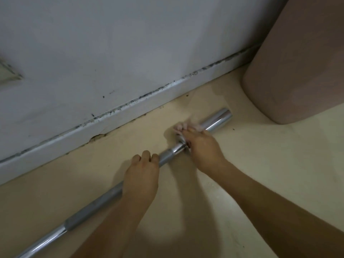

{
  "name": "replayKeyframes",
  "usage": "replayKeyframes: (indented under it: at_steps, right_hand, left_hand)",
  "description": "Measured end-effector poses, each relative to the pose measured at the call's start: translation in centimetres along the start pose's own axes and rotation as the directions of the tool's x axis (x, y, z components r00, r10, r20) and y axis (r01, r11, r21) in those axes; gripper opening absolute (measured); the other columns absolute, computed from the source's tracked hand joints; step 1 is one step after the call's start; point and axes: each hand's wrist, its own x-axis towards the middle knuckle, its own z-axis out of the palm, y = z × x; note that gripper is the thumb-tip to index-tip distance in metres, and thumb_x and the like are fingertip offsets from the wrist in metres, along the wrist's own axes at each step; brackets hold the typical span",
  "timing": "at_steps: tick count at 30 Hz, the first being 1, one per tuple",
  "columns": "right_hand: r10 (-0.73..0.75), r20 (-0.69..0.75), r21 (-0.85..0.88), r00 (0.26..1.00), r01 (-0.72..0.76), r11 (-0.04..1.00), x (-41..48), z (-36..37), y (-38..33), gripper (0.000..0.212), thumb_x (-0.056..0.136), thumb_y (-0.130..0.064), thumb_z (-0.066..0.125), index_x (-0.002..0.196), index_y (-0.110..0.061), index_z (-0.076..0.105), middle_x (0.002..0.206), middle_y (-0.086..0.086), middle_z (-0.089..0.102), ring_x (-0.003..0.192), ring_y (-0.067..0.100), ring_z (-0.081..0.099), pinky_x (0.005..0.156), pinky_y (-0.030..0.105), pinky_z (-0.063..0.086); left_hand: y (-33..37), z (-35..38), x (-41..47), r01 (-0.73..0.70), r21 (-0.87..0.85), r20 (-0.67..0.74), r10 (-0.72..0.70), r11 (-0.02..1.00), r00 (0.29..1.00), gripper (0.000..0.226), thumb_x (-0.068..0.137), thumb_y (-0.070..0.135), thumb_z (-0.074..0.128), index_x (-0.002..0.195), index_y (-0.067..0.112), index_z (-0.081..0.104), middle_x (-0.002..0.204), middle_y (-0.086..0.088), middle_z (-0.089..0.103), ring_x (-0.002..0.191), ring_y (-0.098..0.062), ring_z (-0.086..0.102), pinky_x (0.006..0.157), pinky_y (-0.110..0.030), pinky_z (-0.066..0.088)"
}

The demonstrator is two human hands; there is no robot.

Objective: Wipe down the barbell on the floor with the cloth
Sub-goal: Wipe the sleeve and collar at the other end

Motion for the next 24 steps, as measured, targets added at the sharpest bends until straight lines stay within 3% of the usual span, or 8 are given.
replayKeyframes:
  at_steps: [3, 6, 9, 12, 14, 17, 21, 24]
  right_hand:
    - [-0.095, 0.031, 0.127, 0.995, 0.090, 0.988, -2.2, -0.8, 0.0, 0.063, 0.078, 0.003, 0.054, 0.136, -0.022, 0.048, 0.146, -0.001, 0.044, 0.121, 0.029, 0.053, 0.096, 0.037, 0.047]
    - [-0.017, 0.076, -0.072, 0.997, 0.022, 0.997, -0.7, -3.1, 3.2, 0.050, 0.084, -0.012, 0.060, 0.133, -0.024, 0.051, 0.141, -0.001, 0.051, 0.105, 0.034, 0.061, 0.086, 0.037, 0.052]
    - [0.097, -0.078, -0.047, 0.992, -0.101, 0.994, -0.5, -2.3, 2.1, 0.026, 0.078, -0.010, 0.066, 0.103, -0.017, 0.070, 0.119, 0.007, 0.066, 0.087, 0.030, 0.067, 0.072, 0.022, 0.045]
    - [-0.031, -0.195, 0.092, 0.980, 0.050, 0.995, -2.2, -0.3, -0.7, 0.031, 0.060, 0.004, 0.069, 0.088, -0.008, 0.074, 0.096, 0.010, 0.074, 0.078, 0.024, 0.070, 0.079, 0.018, 0.037]
    - [-0.090, -0.149, 0.106, 0.985, 0.107, 0.989, -3.0, -1.8, -0.2, 0.039, 0.057, 0.004, 0.073, 0.093, -0.010, 0.074, 0.104, 0.007, 0.073, 0.084, 0.020, 0.071, 0.070, 0.015, 0.042]
    - [0.043, -0.050, 0.066, 0.998, -0.040, 0.997, -3.9, -4.0, 2.3, 0.042, 0.067, -0.007, 0.074, 0.106, -0.020, 0.071, 0.105, 0.005, 0.073, 0.082, 0.024, 0.069, 0.068, 0.018, 0.044]
    - [0.020, -0.181, 0.160, 0.983, 0.009, 0.987, -5.8, -3.6, 2.0, 0.037, 0.074, -0.007, 0.059, 0.107, -0.017, 0.071, 0.098, 0.009, 0.074, 0.074, 0.028, 0.067, 0.064, 0.018, 0.042]
    - [-0.018, -0.225, 0.236, 0.974, 0.073, 0.969, -4.2, -1.1, 1.1, 0.047, 0.085, -0.001, 0.052, 0.129, -0.018, 0.056, 0.123, 0.002, 0.065, 0.091, 0.021, 0.060, 0.078, 0.018, 0.042]
  left_hand:
    - [0.4, 0.3, -0.6, 0.013, -0.026, -0.017, -0.014, 1.000, 1.000, 0.044, 0.080, 0.003, 0.054, 0.122, 0.016, 0.048, 0.113, -0.006, 0.051, 0.102, -0.026, 0.048, 0.083, -0.033, 0.043]
    - [0.8, 0.4, -1.3, 0.025, -0.050, -0.051, -0.027, 0.998, 0.998, 0.045, 0.065, -0.003, 0.066, 0.108, 0.011, 0.062, 0.095, -0.009, 0.059, 0.085, -0.029, 0.055, 0.066, -0.037, 0.049]
    - [1.1, 0.8, -1.6, -0.010, 0.016, -0.062, 0.011, 1.000, 0.998, 0.052, 0.043, -0.004, 0.076, 0.093, 0.010, 0.068, 0.076, -0.007, 0.060, 0.067, -0.027, 0.056, 0.051, -0.032, 0.048]
    - [1.2, 1.2, -1.7, -0.026, 0.058, -0.113, 0.032, 0.998, 0.993, 0.057, 0.034, -0.005, 0.078, 0.088, 0.009, 0.069, 0.067, -0.007, 0.059, 0.057, -0.027, 0.055, 0.044, -0.030, 0.047]
    - [1.3, 1.2, -2.0, -0.036, 0.061, -0.086, 0.041, 0.997, 0.995, 0.055, 0.039, -0.006, 0.078, 0.091, 0.009, 0.068, 0.070, -0.007, 0.060, 0.060, -0.028, 0.055, 0.045, -0.032, 0.048]
    - [1.4, 0.8, -1.9, 0.019, 0.020, -0.053, -0.018, 1.000, 0.998, 0.040, 0.069, -0.001, 0.064, 0.106, 0.013, 0.060, 0.093, -0.008, 0.059, 0.083, -0.029, 0.054, 0.064, -0.036, 0.048]
    - [0.5, -0.5, -0.1, 0.074, 0.057, -0.031, -0.073, 0.996, 0.997, 0.033, 0.083, 0.009, 0.054, 0.114, 0.017, 0.054, 0.104, -0.005, 0.059, 0.092, -0.025, 0.053, 0.074, -0.031, 0.044]
    - [-0.7, -0.4, 0.7, 0.089, -0.022, -0.055, -0.090, 0.996, 0.994, 0.048, 0.082, 0.006, 0.055, 0.126, 0.020, 0.046, 0.107, -0.006, 0.059, 0.090, -0.025, 0.054, 0.075, -0.034, 0.045]
